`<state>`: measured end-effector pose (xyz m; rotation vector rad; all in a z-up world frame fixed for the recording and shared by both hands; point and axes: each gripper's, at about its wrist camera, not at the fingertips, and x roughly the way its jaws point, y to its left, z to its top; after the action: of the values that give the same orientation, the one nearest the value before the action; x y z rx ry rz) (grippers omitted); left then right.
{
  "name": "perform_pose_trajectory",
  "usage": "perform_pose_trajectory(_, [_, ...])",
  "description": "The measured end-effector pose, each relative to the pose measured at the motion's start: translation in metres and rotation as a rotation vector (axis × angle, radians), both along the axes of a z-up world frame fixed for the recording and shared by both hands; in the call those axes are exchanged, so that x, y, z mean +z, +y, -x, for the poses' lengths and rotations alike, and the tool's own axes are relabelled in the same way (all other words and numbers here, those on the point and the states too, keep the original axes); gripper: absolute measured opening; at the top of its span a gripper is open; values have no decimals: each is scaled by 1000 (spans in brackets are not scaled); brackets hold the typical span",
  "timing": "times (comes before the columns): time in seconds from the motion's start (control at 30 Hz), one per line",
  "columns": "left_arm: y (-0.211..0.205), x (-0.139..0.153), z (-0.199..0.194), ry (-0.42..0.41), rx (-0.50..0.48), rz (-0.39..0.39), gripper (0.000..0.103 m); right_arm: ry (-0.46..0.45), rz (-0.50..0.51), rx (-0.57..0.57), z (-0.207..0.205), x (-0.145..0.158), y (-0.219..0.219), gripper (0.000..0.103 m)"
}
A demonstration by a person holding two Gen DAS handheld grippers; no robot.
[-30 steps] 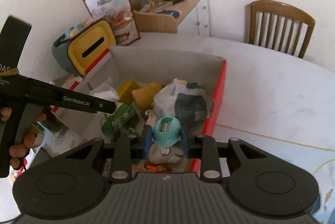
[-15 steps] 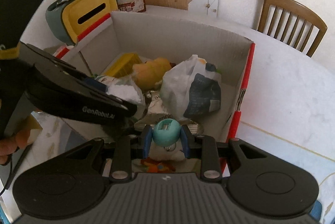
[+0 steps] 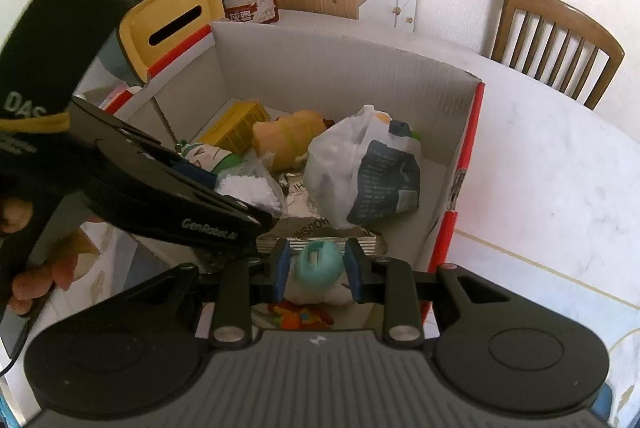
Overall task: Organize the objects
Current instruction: 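Lower both tools into the box and open them to release the foam bag and egg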
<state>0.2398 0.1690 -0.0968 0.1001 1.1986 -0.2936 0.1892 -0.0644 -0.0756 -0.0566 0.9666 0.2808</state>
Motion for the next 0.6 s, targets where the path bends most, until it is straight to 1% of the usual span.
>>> perform_pose_trajectory(0.17, [1,-4,-2,11,13,-8,43,-18,-38,-26,10,10,-12,29])
perform_pose_trajectory(0.23, [1,-2,1,3,13,-15,44,-21,-61,-35,15,14,-18,32])
perform_pose_trajectory(0.27, [2,-1,2,0,18,-17,45,-27,-70,-38,17,16,-20,35])
perform_pose_trajectory(0.3, [1,0,3,-3,22,-16,48,-37,-76,-41,20,19,-22,42])
perform_pose_trajectory(0.37, [0,4,8,-14,30,-12,53,-59,-86,-46,26,24,-27,48])
perform_pose_trajectory(0.43, [-3,9,13,-31,38,-18,57,-71,-102,-47,32,29,-31,48])
perform_pose_trajectory(0.5, [-6,15,18,-55,50,-30,64,-85,-113,-40,37,34,-34,48])
perform_pose_trajectory(0.53, [-7,19,23,-70,55,-32,65,-92,-118,-34,40,37,-35,48])
perform_pose_trajectory(0.6, [-9,27,30,-93,69,-32,66,-108,-135,-21,46,42,-37,52])
